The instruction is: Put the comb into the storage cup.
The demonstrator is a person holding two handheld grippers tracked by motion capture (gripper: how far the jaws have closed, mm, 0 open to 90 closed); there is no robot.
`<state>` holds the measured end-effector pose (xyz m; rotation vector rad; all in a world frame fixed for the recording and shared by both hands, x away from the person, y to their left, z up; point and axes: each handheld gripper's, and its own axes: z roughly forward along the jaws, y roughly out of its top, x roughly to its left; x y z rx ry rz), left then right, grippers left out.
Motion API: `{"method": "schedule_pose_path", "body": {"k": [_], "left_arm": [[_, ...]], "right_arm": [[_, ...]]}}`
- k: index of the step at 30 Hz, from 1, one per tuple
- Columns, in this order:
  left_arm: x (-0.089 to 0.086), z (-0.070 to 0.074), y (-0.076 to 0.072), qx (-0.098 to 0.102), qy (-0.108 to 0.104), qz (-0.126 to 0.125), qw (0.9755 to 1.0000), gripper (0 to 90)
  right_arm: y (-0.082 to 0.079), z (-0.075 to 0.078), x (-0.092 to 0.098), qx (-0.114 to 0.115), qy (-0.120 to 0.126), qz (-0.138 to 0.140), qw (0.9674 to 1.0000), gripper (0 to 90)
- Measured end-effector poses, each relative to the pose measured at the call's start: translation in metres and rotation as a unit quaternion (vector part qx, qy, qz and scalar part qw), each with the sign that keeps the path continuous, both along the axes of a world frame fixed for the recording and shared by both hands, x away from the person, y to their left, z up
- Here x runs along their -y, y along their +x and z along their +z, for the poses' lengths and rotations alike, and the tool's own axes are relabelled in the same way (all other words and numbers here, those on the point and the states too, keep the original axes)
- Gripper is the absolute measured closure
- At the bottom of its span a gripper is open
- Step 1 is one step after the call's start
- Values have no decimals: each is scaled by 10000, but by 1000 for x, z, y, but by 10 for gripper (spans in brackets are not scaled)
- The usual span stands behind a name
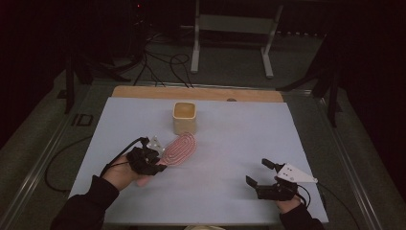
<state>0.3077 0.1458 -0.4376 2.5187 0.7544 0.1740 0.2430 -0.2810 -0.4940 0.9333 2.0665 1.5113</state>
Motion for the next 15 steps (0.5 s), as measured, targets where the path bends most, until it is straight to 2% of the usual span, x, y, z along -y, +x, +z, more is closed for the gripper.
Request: {"method": "schedule_pose_path", "body": {"k": [2,5,6,14,15], "left_arm": [[2,0,-1,67,-130,2,9999,708],[5,-1,-2,140,-210,-33,9997,708],[6,-2,-2,109,-266,-30,9996,708],[11,-3,-3,262,-653,23,9975,708],[11,-3,-3,262,-653,23,9975,708]], "right_arm": [[0,0,0,6,0,-1,10000,94],[0,0,0,0,5,2,10000,94],[0,0,0,3,2,2,10000,94],[0,0,0,0,5,6,10000,94],[0,0,0,0,5,6,10000,94]]}}
